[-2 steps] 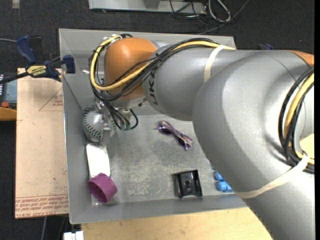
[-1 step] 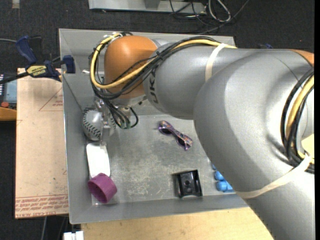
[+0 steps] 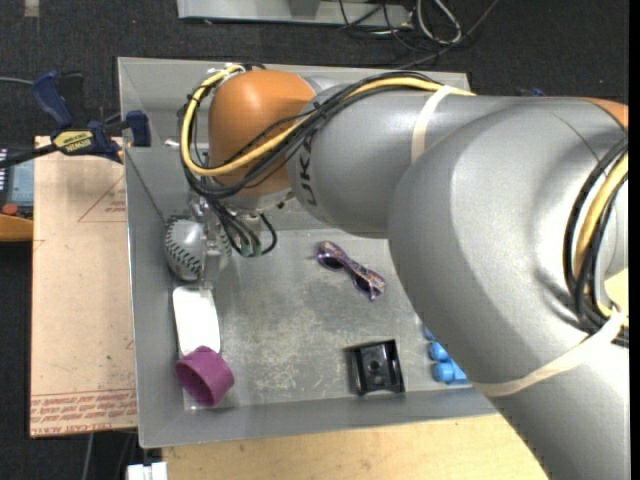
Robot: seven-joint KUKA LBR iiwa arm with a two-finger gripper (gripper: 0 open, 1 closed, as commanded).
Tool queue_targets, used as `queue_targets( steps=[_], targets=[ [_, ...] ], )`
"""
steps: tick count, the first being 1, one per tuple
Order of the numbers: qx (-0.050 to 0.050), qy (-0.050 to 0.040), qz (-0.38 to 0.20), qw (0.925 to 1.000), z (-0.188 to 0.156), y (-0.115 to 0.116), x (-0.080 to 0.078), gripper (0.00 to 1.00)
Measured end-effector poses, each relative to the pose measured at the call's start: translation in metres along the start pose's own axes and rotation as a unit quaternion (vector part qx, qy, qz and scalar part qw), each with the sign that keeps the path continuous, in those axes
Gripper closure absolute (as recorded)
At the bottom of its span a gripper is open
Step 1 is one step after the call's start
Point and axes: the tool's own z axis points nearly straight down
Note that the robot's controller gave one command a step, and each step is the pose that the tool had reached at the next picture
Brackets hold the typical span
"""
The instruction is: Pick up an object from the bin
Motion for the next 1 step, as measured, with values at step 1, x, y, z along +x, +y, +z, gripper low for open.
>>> queue_targets(
  steps=[1],
  targets=[
    [0.000,-0.0004,0.000,1.0000,-0.0054,0.0000,-0.0001,1.00]
  ],
)
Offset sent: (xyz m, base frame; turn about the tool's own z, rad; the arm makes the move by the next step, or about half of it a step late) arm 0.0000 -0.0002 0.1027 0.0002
